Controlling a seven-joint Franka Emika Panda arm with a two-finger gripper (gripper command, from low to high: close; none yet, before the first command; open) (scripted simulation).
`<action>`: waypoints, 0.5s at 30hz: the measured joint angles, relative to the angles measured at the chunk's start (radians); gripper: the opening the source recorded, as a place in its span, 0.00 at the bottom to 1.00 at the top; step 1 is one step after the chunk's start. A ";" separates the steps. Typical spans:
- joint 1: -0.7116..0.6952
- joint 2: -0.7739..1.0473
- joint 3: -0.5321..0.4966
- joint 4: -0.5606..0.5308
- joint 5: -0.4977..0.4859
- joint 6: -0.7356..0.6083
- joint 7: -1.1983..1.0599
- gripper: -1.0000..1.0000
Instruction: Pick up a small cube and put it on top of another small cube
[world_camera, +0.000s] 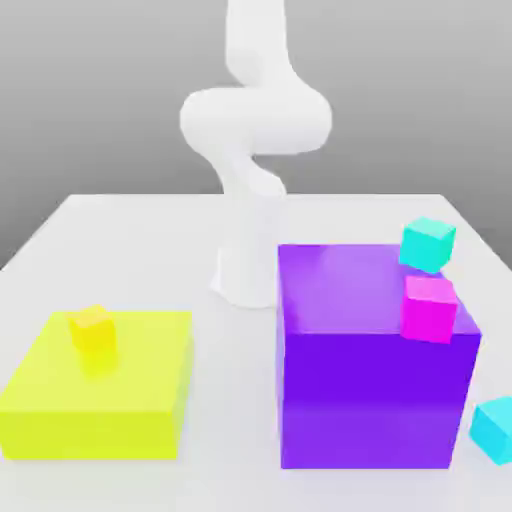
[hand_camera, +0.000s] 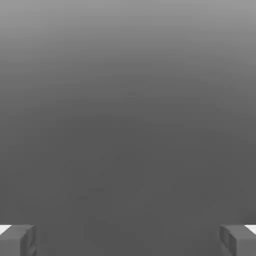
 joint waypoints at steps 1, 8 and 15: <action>0.017 0.032 0.007 -0.002 0.031 0.006 0.022 0.50; 0.129 0.280 0.074 -0.012 0.258 0.044 0.218 0.50; 0.215 0.532 0.193 -0.025 0.406 0.090 0.477 0.50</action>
